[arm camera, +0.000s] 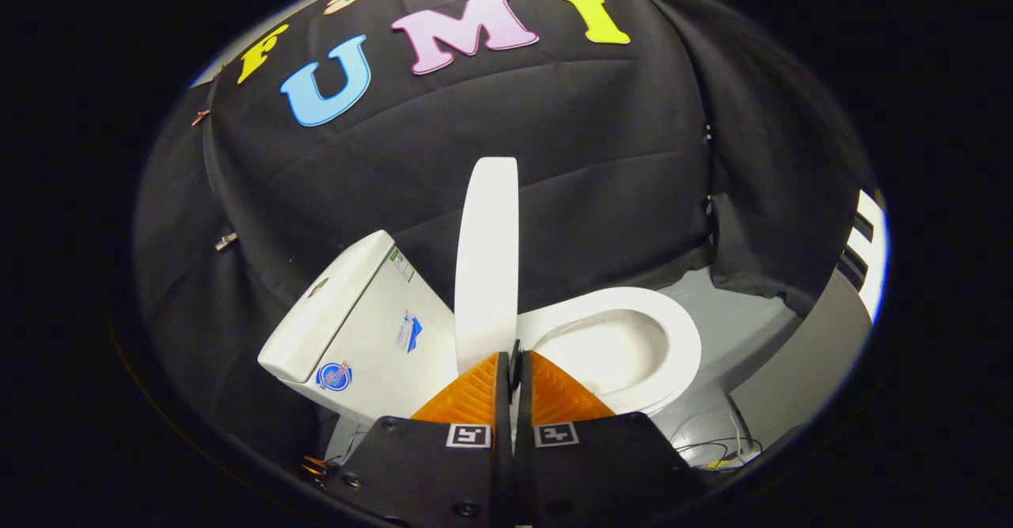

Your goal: Open the toilet lid.

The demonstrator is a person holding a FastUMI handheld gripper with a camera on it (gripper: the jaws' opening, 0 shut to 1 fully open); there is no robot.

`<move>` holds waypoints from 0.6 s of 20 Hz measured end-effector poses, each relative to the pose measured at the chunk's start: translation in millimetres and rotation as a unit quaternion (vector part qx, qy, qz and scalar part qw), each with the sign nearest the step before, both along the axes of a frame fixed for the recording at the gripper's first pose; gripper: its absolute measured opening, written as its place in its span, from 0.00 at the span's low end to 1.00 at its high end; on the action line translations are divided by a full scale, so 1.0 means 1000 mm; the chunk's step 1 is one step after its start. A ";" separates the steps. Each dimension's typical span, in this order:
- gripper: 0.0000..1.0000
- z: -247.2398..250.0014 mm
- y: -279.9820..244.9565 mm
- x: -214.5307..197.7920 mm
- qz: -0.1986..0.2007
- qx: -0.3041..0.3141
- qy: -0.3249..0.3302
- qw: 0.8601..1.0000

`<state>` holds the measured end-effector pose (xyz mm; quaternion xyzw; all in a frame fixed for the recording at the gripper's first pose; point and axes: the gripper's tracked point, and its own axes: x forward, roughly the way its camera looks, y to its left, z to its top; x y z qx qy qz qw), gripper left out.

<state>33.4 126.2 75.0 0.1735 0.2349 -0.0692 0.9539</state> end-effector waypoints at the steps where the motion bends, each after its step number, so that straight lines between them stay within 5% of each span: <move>1: 0.05 0.004 0.009 0.002 0.000 -0.013 0.000 1.000; 12: 0.06 0.018 0.094 0.015 -0.044 -0.130 0.001 0.991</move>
